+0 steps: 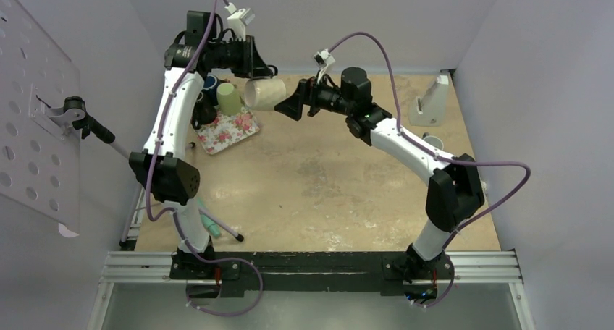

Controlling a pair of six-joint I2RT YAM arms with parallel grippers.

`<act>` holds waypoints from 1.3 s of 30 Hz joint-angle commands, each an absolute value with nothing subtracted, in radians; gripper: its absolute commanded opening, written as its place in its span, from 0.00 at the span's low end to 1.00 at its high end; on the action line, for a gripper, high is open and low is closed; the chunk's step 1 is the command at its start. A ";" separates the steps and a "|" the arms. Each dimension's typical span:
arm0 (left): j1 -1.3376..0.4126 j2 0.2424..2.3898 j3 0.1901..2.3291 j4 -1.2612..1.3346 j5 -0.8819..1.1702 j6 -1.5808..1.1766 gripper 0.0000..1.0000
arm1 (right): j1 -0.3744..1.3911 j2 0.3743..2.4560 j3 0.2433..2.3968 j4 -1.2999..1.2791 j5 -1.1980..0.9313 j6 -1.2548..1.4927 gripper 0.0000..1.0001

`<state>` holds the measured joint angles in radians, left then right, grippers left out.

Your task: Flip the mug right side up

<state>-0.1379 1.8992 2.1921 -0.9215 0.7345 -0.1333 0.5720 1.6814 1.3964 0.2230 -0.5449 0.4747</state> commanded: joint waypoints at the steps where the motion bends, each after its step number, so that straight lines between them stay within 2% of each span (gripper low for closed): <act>1: -0.147 1.823 2.176 -0.825 0.853 -0.248 0.00 | 0.572 1.699 1.437 0.372 -0.649 0.569 0.96; 5: -0.158 1.779 2.081 -0.756 0.892 -0.299 0.00 | 0.580 1.733 1.433 0.527 -0.732 0.659 0.88; 7: -0.167 1.776 2.063 -0.741 0.907 -0.317 0.00 | 0.589 1.763 1.447 0.605 -0.792 0.712 0.76; 8: -0.172 1.778 2.063 -0.741 0.906 -0.319 0.00 | 0.590 1.778 1.455 0.651 -0.825 0.742 0.65; 11: -0.179 1.779 2.059 -0.741 0.901 -0.317 0.00 | 0.590 1.782 1.438 0.758 -0.863 0.812 0.23; 13: -0.179 1.778 2.058 -0.749 0.889 -0.296 0.00 | 0.584 1.757 1.426 0.705 -0.842 0.771 0.03; 14: -0.178 1.780 2.062 -0.765 0.870 -0.276 0.00 | 0.578 1.728 1.421 0.638 -0.812 0.722 0.00; 15: -0.177 1.782 2.071 -0.788 0.841 -0.250 0.10 | 0.573 1.704 1.418 0.527 -0.768 0.664 0.00; 16: -0.174 1.784 2.083 -0.817 0.801 -0.227 0.40 | 0.565 1.676 1.418 0.425 -0.708 0.605 0.00; 17: -0.171 1.785 2.093 -0.842 0.757 -0.206 0.92 | 0.559 1.650 1.421 0.327 -0.644 0.526 0.00; 18: -0.168 1.785 2.103 -0.861 0.714 -0.176 0.99 | 0.552 1.628 1.426 0.219 -0.563 0.475 0.00; 23: -0.163 1.771 2.141 -0.946 0.459 -0.032 1.00 | 0.488 1.560 1.455 -0.268 -0.106 0.277 0.00; 27: -0.160 1.779 2.138 -0.995 0.313 0.084 1.00 | 0.403 1.563 1.422 -0.493 0.119 0.192 0.00; 30: -0.158 1.793 2.120 -1.025 0.222 0.141 1.00 | 0.335 1.610 1.409 -0.588 0.151 0.149 0.00; 33: -0.154 1.803 2.087 -1.035 0.128 0.183 1.00 | 0.258 1.668 1.391 -0.591 0.080 0.123 0.00; 39: -0.127 1.829 2.044 -1.060 0.068 0.236 1.00 | 0.185 1.783 1.432 -0.663 0.137 0.125 0.00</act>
